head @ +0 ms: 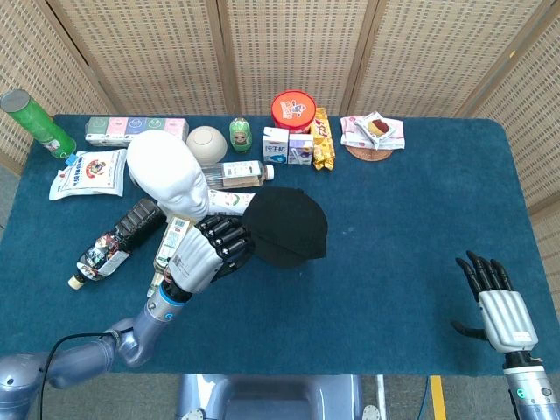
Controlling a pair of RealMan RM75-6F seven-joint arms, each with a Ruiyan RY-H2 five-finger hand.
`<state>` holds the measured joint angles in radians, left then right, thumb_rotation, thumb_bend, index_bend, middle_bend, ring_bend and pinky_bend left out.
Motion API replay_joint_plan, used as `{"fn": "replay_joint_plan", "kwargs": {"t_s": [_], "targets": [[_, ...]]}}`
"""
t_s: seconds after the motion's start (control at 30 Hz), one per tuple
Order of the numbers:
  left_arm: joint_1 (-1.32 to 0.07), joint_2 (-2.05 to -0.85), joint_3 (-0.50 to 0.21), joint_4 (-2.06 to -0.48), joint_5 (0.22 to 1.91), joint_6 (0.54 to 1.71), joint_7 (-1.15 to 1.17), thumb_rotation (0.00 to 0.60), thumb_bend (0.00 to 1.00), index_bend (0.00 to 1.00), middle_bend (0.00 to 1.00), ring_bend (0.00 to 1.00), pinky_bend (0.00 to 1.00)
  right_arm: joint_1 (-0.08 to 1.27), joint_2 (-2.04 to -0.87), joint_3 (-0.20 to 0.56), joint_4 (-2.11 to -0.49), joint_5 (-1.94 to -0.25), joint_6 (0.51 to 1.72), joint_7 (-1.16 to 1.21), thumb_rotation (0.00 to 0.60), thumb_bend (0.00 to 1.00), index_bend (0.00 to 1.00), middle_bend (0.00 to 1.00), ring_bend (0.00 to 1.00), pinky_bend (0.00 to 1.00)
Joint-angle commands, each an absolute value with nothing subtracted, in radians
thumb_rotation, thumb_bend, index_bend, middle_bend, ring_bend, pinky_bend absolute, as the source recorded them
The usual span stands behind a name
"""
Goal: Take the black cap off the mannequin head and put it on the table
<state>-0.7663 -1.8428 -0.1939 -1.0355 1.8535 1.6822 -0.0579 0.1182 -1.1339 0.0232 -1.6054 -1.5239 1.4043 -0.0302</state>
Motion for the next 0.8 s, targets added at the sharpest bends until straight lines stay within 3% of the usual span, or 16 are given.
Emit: {"fn": "replay_joint_plan", "kwargs": {"t_s": [0.03,0.2,0.37,0.5,0.6,0.67,0.8], "targets": [[-0.755,-1.852,-0.178,-1.018,1.833,1.663,-0.059,0.600,0.45,0.75,0.57,0.46,0.63,0.118,-1.134,0.024,-1.607,-1.523,1.404,-0.030,0.600,0.00,0.03,0.00,0.00,0.00],[-0.736,-1.839,-0.137,-1.026,1.812,1.626,-0.082,0.600,0.42,0.75,0.57,0.46,0.62,0.116,-1.134,0.027,-1.607,-1.522,1.412,-0.030,0.600,0.00,0.03,0.00,0.00,0.00],[-0.720,-1.789,-0.101,-1.081,1.811,1.601,-0.096,0.600,0.32,0.74,0.41,0.34,0.52,0.116,-1.132,0.028,-1.608,-1.522,1.413,-0.027,0.600,0.00,0.03,0.00,0.00,0.00],[-0.707,-1.740,-0.085,-1.111,1.821,1.601,-0.060,0.600,0.26,0.73,0.40,0.33,0.52,0.114,-1.130,0.028,-1.609,-1.526,1.418,-0.021,0.600,0.00,0.03,0.00,0.00,0.00],[-0.695,-1.686,-0.066,-1.165,1.802,1.553,-0.033,0.600,0.20,0.62,0.32,0.28,0.51,0.113,-1.128,0.029,-1.609,-1.526,1.421,-0.018,0.600,0.00,0.03,0.00,0.00,0.00],[-0.689,-1.647,-0.056,-1.215,1.789,1.523,-0.017,0.600,0.16,0.49,0.23,0.23,0.50,0.113,-1.128,0.029,-1.609,-1.526,1.421,-0.018,0.600,0.00,0.03,0.00,0.00,0.00],[-0.669,-1.581,-0.044,-1.291,1.778,1.506,0.015,0.600,0.11,0.40,0.16,0.18,0.44,0.111,-1.128,0.029,-1.611,-1.527,1.424,-0.020,0.600,0.00,0.03,0.00,0.00,0.00]]}}
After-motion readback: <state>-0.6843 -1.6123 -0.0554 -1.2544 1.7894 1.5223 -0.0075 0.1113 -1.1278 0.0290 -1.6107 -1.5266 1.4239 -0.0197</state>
